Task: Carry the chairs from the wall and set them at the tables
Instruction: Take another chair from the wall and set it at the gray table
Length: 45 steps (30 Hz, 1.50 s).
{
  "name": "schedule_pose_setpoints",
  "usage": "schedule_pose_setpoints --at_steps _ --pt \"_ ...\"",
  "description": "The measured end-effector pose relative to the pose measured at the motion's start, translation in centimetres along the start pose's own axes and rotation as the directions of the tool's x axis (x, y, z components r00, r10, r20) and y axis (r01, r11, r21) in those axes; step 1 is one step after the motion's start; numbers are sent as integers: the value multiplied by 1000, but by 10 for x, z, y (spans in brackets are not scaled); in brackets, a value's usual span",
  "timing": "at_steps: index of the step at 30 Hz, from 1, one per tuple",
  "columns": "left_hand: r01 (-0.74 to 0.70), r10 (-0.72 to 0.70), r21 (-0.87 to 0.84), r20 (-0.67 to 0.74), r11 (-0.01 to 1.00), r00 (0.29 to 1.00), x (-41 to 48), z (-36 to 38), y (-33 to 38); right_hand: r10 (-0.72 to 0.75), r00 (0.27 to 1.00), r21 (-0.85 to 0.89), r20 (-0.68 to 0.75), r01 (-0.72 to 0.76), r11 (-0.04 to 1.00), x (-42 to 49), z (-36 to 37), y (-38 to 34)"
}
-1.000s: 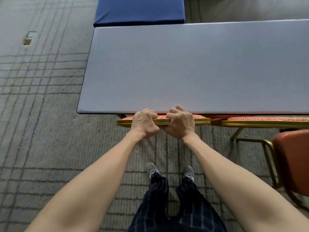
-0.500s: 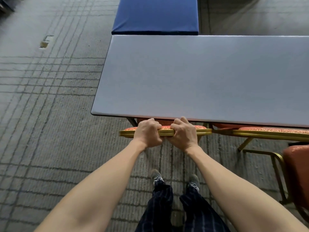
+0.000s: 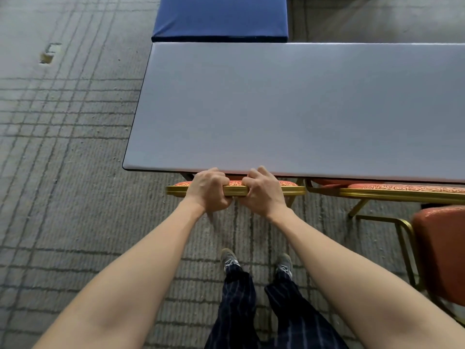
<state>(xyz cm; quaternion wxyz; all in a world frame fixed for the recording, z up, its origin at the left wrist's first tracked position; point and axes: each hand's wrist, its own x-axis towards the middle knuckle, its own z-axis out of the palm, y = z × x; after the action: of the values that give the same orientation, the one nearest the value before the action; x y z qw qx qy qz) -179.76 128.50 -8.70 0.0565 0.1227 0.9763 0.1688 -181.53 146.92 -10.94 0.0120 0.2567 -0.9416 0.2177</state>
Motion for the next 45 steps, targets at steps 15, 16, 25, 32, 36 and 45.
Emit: schedule_pose_setpoints --at_steps 15,16,25,32,36,45 --pt "-55 42 52 225 997 974 26 -8 133 114 900 111 420 -175 978 -46 -110 81" --pt "-49 39 43 222 998 974 32 -5 150 127 901 97 416 -183 978 -52 -120 95" --pt "-81 94 -71 200 994 975 124 76 354 206 934 -64 291 -196 979 -138 -213 276" --pt "-61 81 -105 203 993 976 180 129 470 231 944 -82 237 -217 973 -198 -264 386" --pt "-53 56 -23 200 998 978 194 142 498 210 941 -48 264 -204 978 -221 -278 435" --pt "133 -111 -83 226 988 968 198 142 493 158 969 -43 191 -153 987 -209 -247 442"
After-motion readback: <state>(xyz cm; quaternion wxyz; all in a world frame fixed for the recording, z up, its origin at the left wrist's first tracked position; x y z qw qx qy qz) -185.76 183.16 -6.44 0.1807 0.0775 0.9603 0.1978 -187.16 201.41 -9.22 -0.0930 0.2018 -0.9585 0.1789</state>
